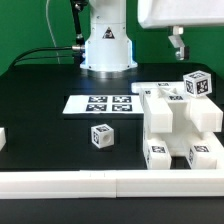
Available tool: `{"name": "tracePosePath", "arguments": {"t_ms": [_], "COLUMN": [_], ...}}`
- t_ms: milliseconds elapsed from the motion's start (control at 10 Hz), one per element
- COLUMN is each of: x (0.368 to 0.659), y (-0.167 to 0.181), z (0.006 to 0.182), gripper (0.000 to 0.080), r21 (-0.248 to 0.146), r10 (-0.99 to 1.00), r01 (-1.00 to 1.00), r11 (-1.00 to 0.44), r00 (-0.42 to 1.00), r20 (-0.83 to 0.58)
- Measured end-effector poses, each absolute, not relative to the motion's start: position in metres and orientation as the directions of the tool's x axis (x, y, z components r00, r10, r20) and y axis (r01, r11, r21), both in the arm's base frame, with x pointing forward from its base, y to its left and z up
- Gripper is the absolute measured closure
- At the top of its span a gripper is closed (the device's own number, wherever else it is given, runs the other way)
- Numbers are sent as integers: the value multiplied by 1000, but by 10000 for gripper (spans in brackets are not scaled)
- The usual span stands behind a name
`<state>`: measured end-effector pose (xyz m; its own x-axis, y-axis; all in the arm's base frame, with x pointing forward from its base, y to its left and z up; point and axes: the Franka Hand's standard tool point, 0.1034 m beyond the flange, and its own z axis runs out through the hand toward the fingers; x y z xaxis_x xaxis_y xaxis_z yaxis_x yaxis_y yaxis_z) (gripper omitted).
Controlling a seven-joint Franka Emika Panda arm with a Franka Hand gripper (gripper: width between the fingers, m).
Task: Assemble chair
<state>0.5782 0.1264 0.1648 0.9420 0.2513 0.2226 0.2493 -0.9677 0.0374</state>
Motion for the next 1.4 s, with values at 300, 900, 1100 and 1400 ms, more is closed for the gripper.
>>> {"name": "tracePosePath", "arguments": {"t_ms": [300, 900, 1100, 1400], "x": [572, 574, 574, 573], "y": [128, 116, 117, 120], "z": [164, 142, 130, 123], "gripper": [150, 150, 150, 150], "r21": [22, -10, -3, 1], "r10": [268, 202, 190, 166], "r01": [268, 201, 190, 166], "r11": [-963, -979, -982, -986], "r00": [963, 979, 981, 986], "r20": [5, -34, -32, -35]}}
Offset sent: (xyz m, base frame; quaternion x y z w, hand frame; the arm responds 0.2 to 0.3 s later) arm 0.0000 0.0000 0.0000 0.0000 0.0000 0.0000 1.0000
